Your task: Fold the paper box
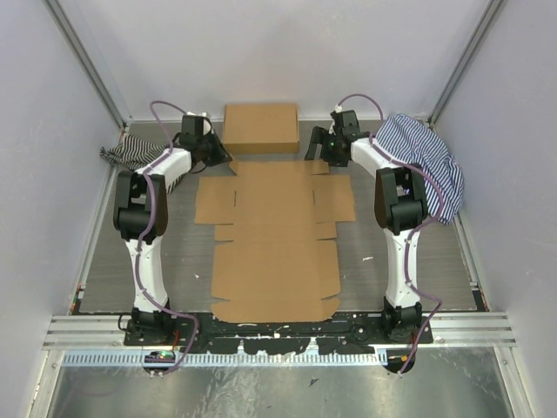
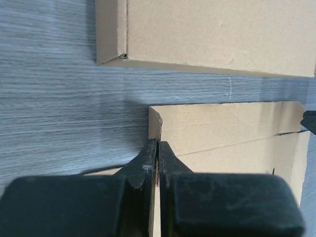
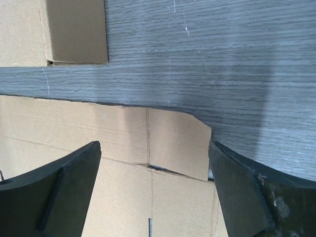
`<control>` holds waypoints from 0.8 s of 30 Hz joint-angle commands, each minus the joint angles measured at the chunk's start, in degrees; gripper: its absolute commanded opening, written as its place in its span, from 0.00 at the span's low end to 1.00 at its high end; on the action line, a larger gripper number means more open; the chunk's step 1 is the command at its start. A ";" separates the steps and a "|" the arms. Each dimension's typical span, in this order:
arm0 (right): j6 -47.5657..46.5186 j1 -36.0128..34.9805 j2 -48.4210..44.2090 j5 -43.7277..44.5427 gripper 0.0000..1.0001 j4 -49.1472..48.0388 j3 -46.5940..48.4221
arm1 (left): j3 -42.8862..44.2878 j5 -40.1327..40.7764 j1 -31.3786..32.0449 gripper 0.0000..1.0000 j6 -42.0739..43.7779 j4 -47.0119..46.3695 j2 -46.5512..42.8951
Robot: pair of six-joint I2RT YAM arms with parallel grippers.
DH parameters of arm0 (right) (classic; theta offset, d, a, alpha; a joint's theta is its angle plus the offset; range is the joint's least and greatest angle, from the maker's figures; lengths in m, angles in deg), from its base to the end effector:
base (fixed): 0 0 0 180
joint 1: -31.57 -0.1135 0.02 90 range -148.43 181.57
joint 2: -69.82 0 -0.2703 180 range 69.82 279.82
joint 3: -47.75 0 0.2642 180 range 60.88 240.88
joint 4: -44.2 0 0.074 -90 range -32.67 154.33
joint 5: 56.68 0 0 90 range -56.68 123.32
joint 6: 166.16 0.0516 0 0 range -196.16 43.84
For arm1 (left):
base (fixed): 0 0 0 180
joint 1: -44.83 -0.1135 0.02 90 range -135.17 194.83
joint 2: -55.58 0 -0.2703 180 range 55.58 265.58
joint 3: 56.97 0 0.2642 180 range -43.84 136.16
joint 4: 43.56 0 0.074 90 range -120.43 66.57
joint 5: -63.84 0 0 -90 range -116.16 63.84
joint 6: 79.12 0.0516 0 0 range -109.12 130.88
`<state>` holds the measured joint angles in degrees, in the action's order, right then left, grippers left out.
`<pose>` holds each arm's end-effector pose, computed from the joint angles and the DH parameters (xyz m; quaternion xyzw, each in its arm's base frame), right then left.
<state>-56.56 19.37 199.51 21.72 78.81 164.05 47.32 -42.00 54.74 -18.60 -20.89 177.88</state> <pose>0.5187 0.1228 0.1678 0.0238 0.9292 0.1884 0.3170 0.4994 -0.1016 0.1797 -0.0963 0.8968 -0.2572 0.3469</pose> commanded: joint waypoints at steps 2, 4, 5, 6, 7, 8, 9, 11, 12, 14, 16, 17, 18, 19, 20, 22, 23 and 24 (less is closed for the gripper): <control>-0.40 -0.31 -4.75 -0.40 0.95 -0.49 0.21 | 3.42 -0.05 0.20 0.11 -0.53 3.64 2.66; -0.15 -0.34 -4.74 -0.01 0.95 -0.32 0.30 | 5.18 0.43 0.20 0.06 0.05 6.00 3.38; 0.10 -0.28 -4.71 0.71 0.96 -0.11 0.47 | 5.79 0.80 0.20 0.02 0.54 6.99 3.42; 0.36 -0.33 -4.73 1.46 0.96 0.33 0.64 | 6.10 1.14 0.20 0.00 0.90 7.54 3.26; 0.43 -0.35 -4.78 1.69 0.96 0.80 0.91 | 5.90 1.40 0.19 0.00 1.38 7.69 2.69; 0.37 -0.36 -5.06 1.54 0.97 0.81 0.85 | 5.51 1.64 0.19 0.00 1.75 7.49 2.03; 0.35 -0.32 -5.21 1.27 0.96 0.77 0.78 | 4.92 1.89 0.18 0.00 2.05 7.10 1.31; 0.27 -0.35 -5.36 0.06 0.97 0.51 0.82 | 4.46 2.04 0.12 0.00 2.73 7.09 0.41; 0.27 -0.29 -5.47 -0.77 0.97 0.36 0.92 | 4.61 2.10 0.17 0.00 3.01 7.41 0.18; 0.27 -0.35 -5.73 -2.94 0.97 -0.03 0.86 | 5.08 2.13 0.19 0.00 3.27 8.33 0.24; 0.36 -0.28 -6.37 -5.29 0.97 -1.13 0.08 | 5.18 1.93 0.20 0.00 3.37 8.76 0.37; 0.48 -0.32 -6.83 -6.71 0.97 -1.89 -0.33 | 5.17 1.69 0.18 0.00 3.29 8.77 0.42; 0.57 -0.34 -7.22 -8.03 0.96 -2.48 -0.68 | 5.17 1.54 0.12 0.00 3.10 8.74 0.44; 0.68 -0.33 -7.34 -9.44 0.96 -2.83 -0.72 | 5.17 1.32 0.19 0.00 2.96 8.70 0.54; 0.83 -0.29 -7.43 -11.47 0.96 -3.04 -0.62 | 5.17 1.16 0.26 0.00 2.81 8.67 0.61; 1.12 -0.38 -7.39 -13.73 0.95 -3.58 -0.52 | 5.24 0.87 0.41 0.00 2.76 8.65 0.73; 1.26 -0.43 -7.22 -14.64 0.95 -3.77 -0.41 | 5.31 0.70 0.53 0.00 2.71 8.63 0.78; 1.36 -0.40 -6.87 -15.36 0.95 -3.85 -0.24 | 5.39 0.50 0.63 0.00 2.68 8.60 0.87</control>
<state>-56.32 19.72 196.36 14.51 78.35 163.33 51.23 -40.21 54.65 -16.28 -13.88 180.35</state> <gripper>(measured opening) 0.955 0.008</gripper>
